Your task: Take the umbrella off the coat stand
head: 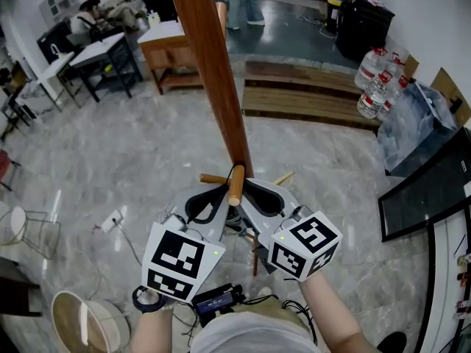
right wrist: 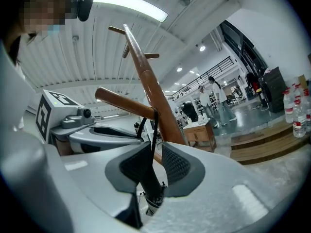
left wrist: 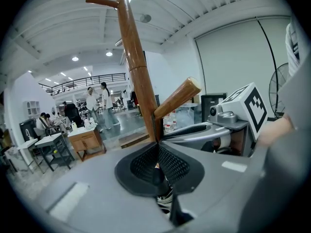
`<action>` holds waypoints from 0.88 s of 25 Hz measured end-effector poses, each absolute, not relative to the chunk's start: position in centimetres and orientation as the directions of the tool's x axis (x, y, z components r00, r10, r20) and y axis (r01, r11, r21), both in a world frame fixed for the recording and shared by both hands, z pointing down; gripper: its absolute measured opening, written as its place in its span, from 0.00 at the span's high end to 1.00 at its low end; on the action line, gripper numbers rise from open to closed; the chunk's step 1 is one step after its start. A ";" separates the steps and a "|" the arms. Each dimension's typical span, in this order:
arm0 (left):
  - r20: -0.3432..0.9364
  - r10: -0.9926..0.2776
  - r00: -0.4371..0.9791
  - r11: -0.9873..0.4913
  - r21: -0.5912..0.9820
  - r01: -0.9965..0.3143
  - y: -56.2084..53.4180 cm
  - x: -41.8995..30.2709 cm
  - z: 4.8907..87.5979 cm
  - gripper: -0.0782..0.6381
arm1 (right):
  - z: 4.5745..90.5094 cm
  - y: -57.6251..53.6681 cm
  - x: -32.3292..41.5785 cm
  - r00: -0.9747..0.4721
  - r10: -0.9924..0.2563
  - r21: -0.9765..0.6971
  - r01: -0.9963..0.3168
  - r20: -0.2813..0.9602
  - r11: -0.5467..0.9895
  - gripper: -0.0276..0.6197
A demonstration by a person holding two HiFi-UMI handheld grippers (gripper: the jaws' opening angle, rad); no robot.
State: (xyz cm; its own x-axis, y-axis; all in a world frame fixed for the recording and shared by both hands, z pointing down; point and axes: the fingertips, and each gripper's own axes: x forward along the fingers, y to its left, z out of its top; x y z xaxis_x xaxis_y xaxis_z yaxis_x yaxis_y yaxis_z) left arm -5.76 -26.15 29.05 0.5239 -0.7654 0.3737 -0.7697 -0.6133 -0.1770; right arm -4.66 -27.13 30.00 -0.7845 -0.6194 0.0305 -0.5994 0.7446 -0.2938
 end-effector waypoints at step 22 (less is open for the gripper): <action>0.329 -0.750 0.574 -0.647 -0.184 -0.740 -25.2 -5.4 27.0 0.87 | 27.4 -25.8 -4.4 -0.739 -0.673 -0.241 -0.657 0.020 0.714 0.95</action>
